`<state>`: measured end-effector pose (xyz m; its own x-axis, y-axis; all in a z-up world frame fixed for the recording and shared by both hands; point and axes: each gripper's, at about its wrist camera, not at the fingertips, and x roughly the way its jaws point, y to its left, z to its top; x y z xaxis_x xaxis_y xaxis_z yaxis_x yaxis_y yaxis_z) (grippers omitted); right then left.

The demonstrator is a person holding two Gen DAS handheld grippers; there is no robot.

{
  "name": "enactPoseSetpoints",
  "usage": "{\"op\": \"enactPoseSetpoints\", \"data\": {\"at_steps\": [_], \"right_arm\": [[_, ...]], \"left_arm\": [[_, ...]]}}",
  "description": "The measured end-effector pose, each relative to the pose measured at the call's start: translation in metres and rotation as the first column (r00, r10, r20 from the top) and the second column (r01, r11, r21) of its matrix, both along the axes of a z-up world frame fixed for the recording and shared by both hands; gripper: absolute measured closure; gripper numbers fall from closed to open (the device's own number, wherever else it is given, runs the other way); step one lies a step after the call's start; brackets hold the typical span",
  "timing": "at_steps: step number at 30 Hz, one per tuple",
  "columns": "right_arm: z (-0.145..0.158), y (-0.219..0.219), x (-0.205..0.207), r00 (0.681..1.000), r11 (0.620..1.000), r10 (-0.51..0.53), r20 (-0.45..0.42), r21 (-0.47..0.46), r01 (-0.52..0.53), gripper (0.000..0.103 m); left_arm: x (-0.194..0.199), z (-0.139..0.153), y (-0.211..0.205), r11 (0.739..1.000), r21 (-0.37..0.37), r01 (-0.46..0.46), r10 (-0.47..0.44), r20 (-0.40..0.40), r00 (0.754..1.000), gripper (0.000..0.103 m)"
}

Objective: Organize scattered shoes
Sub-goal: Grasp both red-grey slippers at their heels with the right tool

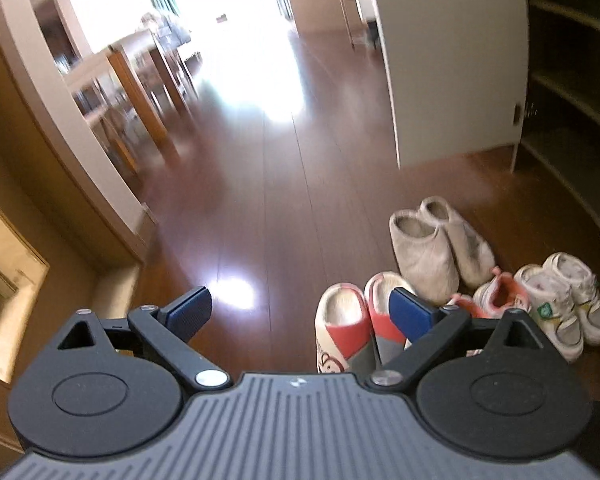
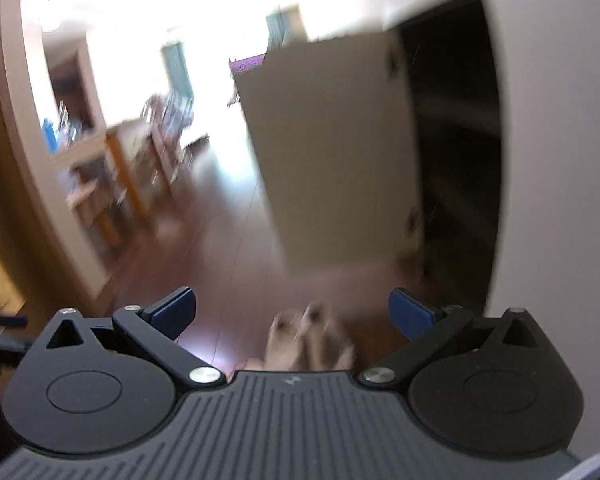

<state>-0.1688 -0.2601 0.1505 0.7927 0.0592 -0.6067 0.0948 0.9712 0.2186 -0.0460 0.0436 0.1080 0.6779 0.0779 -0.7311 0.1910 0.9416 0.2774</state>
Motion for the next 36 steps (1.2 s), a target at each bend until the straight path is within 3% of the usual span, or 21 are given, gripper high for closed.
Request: {"op": "enactPoseSetpoints", "data": {"at_steps": [3,6,9,11,13,15,17,19,22,24,26,27,30,32,36], "right_arm": [[-0.055,0.017,0.054,0.983,0.999,0.032,-0.179,0.048,-0.024,0.010],[-0.111,0.047,0.103,0.938,0.995,0.086,-0.335,0.074,-0.064,0.015],[-0.157,0.084,0.143,0.890,0.989,0.150,-0.430,0.056,-0.140,0.015],[-0.187,0.105,0.169,0.866,0.983,0.184,-0.465,0.071,-0.171,0.015],[-0.216,0.127,0.197,0.848,0.980,0.200,-0.491,0.082,-0.183,0.017],[-0.243,0.144,0.228,0.829,0.978,0.207,-0.520,0.076,-0.196,0.026],[-0.266,0.159,0.257,0.814,0.976,0.213,-0.541,0.082,-0.201,0.028],[-0.287,0.171,0.279,0.797,0.976,0.215,-0.564,0.100,-0.192,0.028],[-0.312,0.185,0.312,0.758,0.977,0.215,-0.616,0.124,-0.176,0.026],[-0.321,0.187,0.324,0.736,0.976,0.215,-0.642,0.132,-0.170,0.022],[-0.341,0.197,0.344,0.677,0.981,0.192,-0.711,0.112,-0.161,0.020],[-0.343,0.196,0.346,0.669,0.981,0.191,-0.718,0.110,-0.162,0.020],[-0.366,0.204,0.355,0.580,0.986,0.143,-0.802,0.061,-0.158,0.020],[-0.372,0.206,0.351,0.555,0.985,0.142,-0.819,0.063,-0.159,0.020],[-0.372,0.208,0.346,0.563,0.988,0.130,-0.816,0.057,-0.146,0.020]], "left_arm": [[0.039,-0.032,0.007,0.995,0.101,0.022,-0.017,-0.053,0.998,0.006],[0.081,-0.073,0.020,0.974,0.208,0.088,-0.058,-0.147,0.987,0.006],[0.118,-0.117,0.038,0.956,0.246,0.159,-0.107,-0.213,0.971,0.006],[0.126,-0.136,0.046,0.961,0.232,0.153,-0.099,-0.228,0.968,0.006],[0.139,-0.168,0.060,0.976,0.163,0.142,-0.097,-0.259,0.961,0.006],[0.146,-0.202,0.070,0.990,0.091,0.108,-0.075,-0.310,0.948,0.006],[0.146,-0.230,0.073,0.994,0.054,0.091,-0.067,-0.344,0.936,0.006],[0.139,-0.267,0.070,0.997,0.055,0.060,-0.035,-0.371,0.928,0.007],[0.130,-0.294,0.061,0.999,0.042,0.021,-0.004,-0.371,0.929,0.007],[0.129,-0.301,0.059,1.000,0.030,-0.002,0.013,-0.354,0.935,0.007],[0.126,-0.303,0.057,1.000,0.024,-0.007,0.014,-0.342,0.940,0.007],[0.124,-0.305,0.055,1.000,0.023,-0.001,0.008,-0.337,0.942,0.007],[0.115,-0.309,0.058,0.999,0.053,0.011,0.007,-0.331,0.944,0.007],[0.113,-0.312,0.062,0.998,0.062,0.005,0.016,-0.334,0.943,0.007],[0.109,-0.316,0.075,0.998,0.036,-0.042,0.053,-0.370,0.928,0.007]]}}
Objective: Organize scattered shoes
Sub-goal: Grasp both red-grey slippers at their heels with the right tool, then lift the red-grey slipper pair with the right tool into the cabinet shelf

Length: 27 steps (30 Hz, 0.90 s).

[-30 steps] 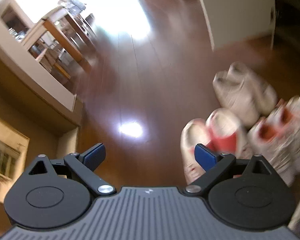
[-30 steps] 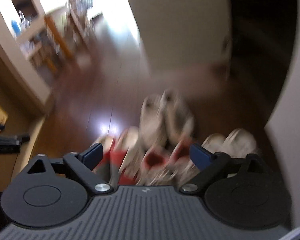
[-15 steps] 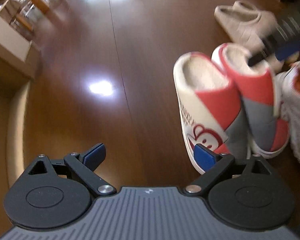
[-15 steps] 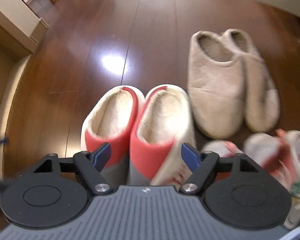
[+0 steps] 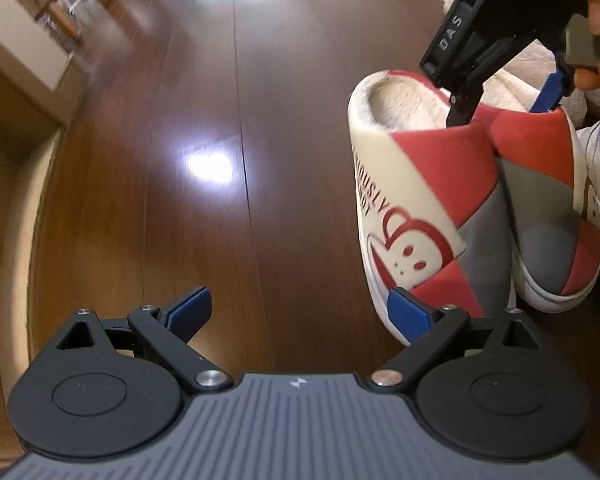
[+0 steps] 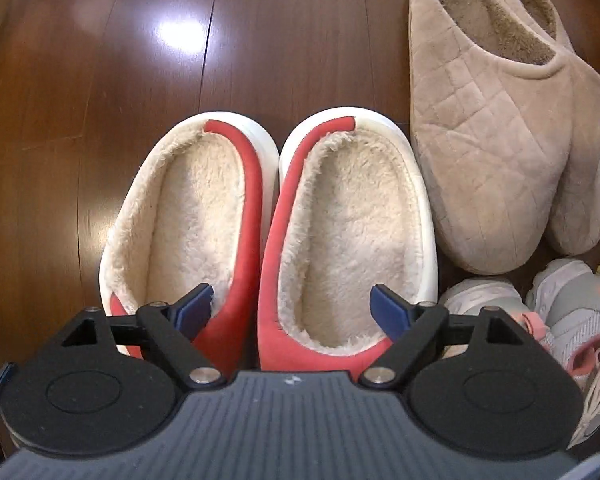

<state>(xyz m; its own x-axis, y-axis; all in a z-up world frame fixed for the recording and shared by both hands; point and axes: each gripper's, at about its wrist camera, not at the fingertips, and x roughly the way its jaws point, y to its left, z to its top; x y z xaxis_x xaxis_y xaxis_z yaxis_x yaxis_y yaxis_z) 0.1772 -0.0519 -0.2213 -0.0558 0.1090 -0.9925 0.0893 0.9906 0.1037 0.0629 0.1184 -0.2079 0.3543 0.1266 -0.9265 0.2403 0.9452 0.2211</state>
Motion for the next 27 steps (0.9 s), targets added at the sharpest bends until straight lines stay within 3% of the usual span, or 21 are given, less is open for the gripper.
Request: {"op": "enactPoseSetpoints", "data": {"at_steps": [4,5,7,10,16,19,22,24,26,27], "right_arm": [[-0.013,0.007,0.000,0.998,0.998,-0.021,-0.065,0.060,0.025,0.035],[-0.015,0.008,-0.001,0.998,0.997,-0.020,-0.066,0.074,0.025,0.055],[-0.017,0.010,-0.002,0.997,0.996,-0.027,-0.066,0.081,0.032,0.069],[-0.010,0.015,-0.013,1.000,0.997,0.018,0.003,0.072,-0.018,0.077],[0.030,-0.021,-0.052,0.971,0.963,-0.167,0.169,0.240,0.124,0.080],[0.057,-0.048,-0.064,0.921,0.914,-0.316,0.227,0.334,0.231,0.080],[0.080,-0.081,-0.060,0.845,0.849,-0.459,0.275,0.418,0.325,0.080],[0.088,-0.102,-0.050,0.795,0.812,-0.527,0.300,0.454,0.367,0.080],[0.092,-0.122,-0.039,0.744,0.780,-0.583,0.326,0.481,0.401,0.080],[0.089,-0.123,-0.037,0.737,0.776,-0.590,0.329,0.484,0.405,0.080]], "left_arm": [[-0.003,0.000,0.001,1.000,0.000,-0.002,0.002,-0.016,1.000,0.007],[-0.005,0.000,0.000,1.000,0.001,-0.001,0.001,-0.016,1.000,0.007],[-0.006,0.001,0.001,1.000,0.006,-0.005,0.005,-0.016,1.000,0.007],[-0.006,0.002,0.001,1.000,0.008,-0.027,0.028,-0.024,0.999,0.007],[-0.017,0.028,0.012,0.997,0.021,-0.069,0.068,0.058,0.996,0.007],[-0.016,0.046,0.019,0.994,0.015,-0.106,0.103,0.114,0.988,0.007],[-0.007,0.056,0.010,0.997,0.016,-0.073,0.069,0.169,0.983,0.007],[0.005,0.062,-0.014,0.999,0.032,0.031,-0.037,0.215,0.976,0.007],[0.020,0.066,-0.045,0.985,0.060,0.163,-0.173,0.262,0.949,0.007],[0.027,0.068,-0.059,0.973,0.081,0.218,-0.232,0.273,0.934,0.007]]}}
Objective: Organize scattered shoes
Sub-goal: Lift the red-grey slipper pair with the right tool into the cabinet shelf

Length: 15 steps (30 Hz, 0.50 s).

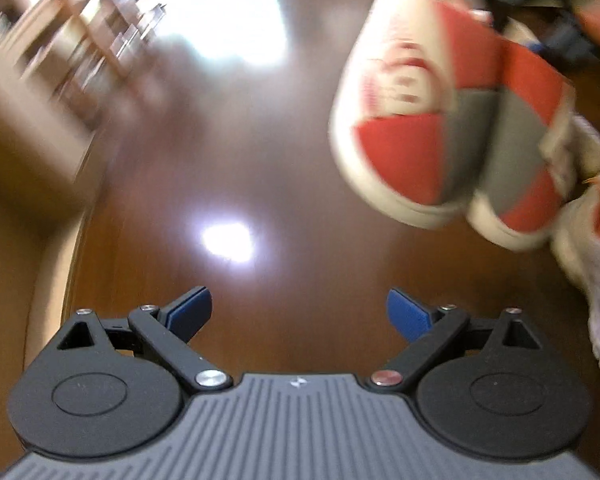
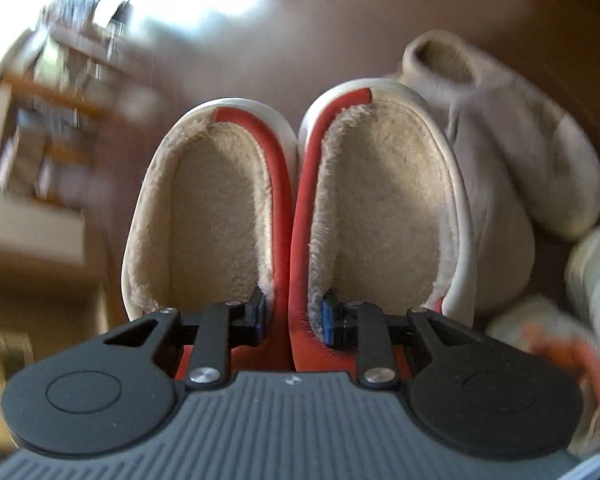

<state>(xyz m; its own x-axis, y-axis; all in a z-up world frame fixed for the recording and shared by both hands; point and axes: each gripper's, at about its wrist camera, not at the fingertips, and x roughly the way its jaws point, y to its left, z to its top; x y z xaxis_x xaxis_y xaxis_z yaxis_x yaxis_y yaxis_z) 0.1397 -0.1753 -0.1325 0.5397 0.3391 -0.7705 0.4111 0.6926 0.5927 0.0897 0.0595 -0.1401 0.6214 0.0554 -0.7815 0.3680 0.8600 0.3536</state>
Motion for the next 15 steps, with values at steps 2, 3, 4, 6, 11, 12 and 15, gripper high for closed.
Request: {"op": "enactPoseSetpoints", "data": {"at_steps": [2,3,4,6,11,12,15], "right_arm": [[0.008,-0.022,0.005,0.997,0.997,-0.076,0.020,0.024,0.076,0.080],[0.018,-0.037,0.004,0.990,0.990,-0.137,0.016,0.032,0.136,0.080],[0.027,-0.052,0.002,0.980,0.980,-0.197,0.012,0.040,0.196,0.080],[0.058,-0.083,-0.005,0.961,0.961,-0.277,-0.013,0.015,0.277,0.080],[0.153,-0.144,-0.035,0.907,0.909,-0.416,-0.064,-0.038,0.414,0.080],[0.171,-0.153,-0.039,0.898,0.901,-0.435,-0.068,-0.049,0.432,0.080],[0.253,-0.185,-0.056,0.852,0.855,-0.517,-0.076,-0.082,0.512,0.080]], "left_arm": [[0.011,0.010,-0.034,0.990,0.050,0.134,-0.136,0.026,0.990,0.007],[0.014,0.017,-0.046,0.982,0.053,0.183,-0.186,0.041,0.982,0.007],[0.017,0.023,-0.056,0.972,0.056,0.227,-0.230,0.054,0.972,0.007],[0.020,0.043,-0.076,0.943,0.057,0.328,-0.331,0.069,0.941,0.007],[0.020,0.132,-0.135,0.827,0.069,0.558,-0.562,0.072,0.824,0.007],[0.021,0.144,-0.141,0.819,0.055,0.572,-0.574,0.069,0.816,0.007],[0.025,0.213,-0.174,0.786,-0.018,0.618,-0.616,0.050,0.786,0.007]]}}
